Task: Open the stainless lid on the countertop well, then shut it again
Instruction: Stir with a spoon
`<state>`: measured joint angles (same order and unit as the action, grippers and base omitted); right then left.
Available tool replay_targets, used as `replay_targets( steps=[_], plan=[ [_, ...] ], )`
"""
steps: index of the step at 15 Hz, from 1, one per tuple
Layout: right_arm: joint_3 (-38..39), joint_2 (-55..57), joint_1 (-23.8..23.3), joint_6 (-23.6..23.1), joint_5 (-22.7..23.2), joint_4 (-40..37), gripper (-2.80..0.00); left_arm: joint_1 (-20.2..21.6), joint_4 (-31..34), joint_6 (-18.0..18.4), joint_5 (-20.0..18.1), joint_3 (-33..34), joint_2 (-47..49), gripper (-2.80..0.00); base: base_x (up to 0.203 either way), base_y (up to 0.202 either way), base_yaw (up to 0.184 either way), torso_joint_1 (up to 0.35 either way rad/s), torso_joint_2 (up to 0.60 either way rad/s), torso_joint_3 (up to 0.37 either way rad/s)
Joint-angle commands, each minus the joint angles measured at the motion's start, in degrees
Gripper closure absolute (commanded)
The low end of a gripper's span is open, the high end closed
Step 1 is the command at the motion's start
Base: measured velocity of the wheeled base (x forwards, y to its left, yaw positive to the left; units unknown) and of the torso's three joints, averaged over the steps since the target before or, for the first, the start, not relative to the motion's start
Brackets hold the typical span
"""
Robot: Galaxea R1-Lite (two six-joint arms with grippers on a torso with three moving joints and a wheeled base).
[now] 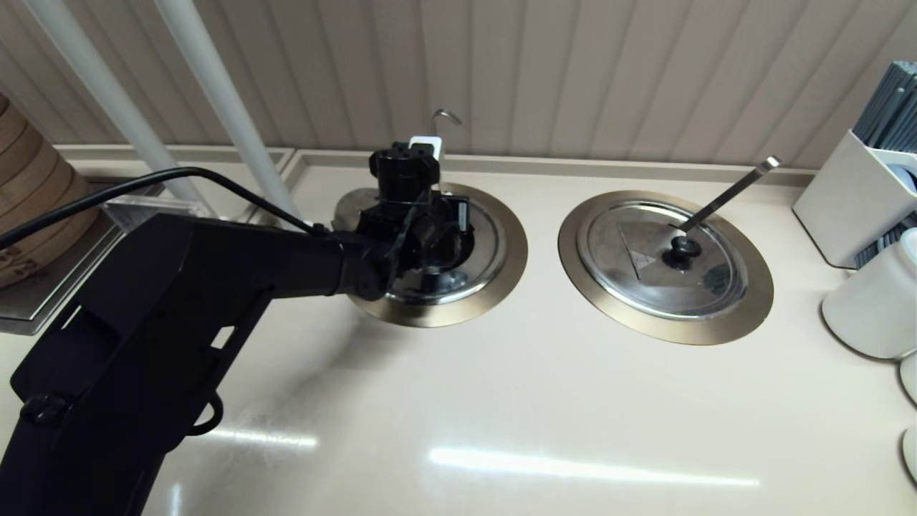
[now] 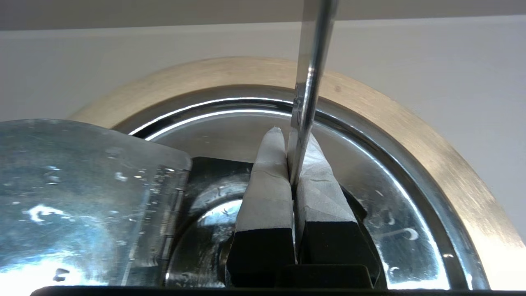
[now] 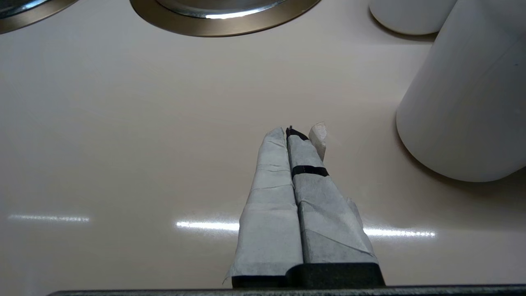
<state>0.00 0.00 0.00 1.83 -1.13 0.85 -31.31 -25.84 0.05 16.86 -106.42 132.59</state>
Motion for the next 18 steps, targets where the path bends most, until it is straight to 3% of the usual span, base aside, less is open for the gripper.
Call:
replay_targets(
  steps=[1,16,17,18],
  plan=[
    [0.3,0.0,0.0,0.0,0.0,0.0,0.0,-0.2,-0.2,0.0,0.0,-0.4,1.4,0.0,0.0,0.0,0.0,0.0,0.0,0.0],
    [0.3,0.0,0.0,0.0,-0.1,0.0,0.0,-1.6,-2.5,-0.1,0.1,-3.2,3.4,0.0,0.0,0.0,0.0,0.0,0.0,0.0],
    [0.3,0.0,0.0,0.0,0.0,0.0,0.0,-1.6,-2.5,-0.1,0.3,-3.1,3.5,-2.8,0.0,0.0,0.0,0.0,0.0,0.0],
    [0.3,0.0,0.0,0.1,0.0,0.0,0.0,-1.6,-2.5,-0.1,0.4,-3.1,3.5,-2.8,0.0,0.0,0.0,0.0,0.0,0.0]
  ],
)
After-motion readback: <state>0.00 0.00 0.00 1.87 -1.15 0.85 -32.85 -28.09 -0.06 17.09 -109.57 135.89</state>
